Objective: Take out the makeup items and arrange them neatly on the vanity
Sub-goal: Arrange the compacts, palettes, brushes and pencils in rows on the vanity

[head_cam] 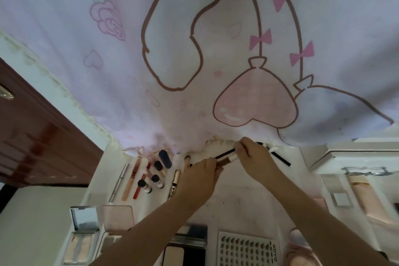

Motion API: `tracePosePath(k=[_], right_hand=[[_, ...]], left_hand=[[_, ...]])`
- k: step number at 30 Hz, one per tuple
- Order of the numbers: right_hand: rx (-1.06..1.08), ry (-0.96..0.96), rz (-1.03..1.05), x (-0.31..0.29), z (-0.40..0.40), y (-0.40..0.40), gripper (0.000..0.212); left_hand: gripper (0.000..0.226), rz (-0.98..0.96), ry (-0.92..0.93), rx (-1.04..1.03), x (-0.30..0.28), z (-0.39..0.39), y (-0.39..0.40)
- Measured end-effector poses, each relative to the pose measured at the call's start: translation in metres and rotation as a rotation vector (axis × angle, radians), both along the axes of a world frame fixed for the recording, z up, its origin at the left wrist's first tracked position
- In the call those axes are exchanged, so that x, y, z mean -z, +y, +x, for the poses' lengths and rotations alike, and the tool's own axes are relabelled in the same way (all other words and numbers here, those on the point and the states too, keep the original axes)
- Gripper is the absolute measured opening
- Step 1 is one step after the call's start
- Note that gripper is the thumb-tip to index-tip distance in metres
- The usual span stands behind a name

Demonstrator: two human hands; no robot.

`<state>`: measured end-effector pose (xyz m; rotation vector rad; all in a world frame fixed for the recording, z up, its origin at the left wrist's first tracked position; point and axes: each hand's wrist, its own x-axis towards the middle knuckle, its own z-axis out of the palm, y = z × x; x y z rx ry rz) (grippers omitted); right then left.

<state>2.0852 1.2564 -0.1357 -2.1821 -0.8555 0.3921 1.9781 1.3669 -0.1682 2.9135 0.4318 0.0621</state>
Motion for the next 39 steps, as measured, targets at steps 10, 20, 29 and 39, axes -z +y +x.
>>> tracePosePath(k=[10,20,29,39], right_hand=[[-0.046,-0.079,0.317,-0.057,-0.016,-0.007,0.030],[-0.231,-0.023,-0.011,-0.073,-0.013,-0.010,0.032],[-0.272,0.065,0.059,-0.086,-0.016,-0.003,0.032],[-0.328,0.125,0.077,-0.085,-0.018,-0.002,0.019]], left_hand=[[0.028,-0.287,-0.046,0.157,-0.070,-0.018,0.009],[0.026,-0.108,-0.169,0.131,-0.091,-0.034,0.021],[0.031,0.191,-0.462,0.156,-0.093,-0.034,0.029],[0.029,0.277,-0.609,0.206,-0.085,-0.039,0.041]])
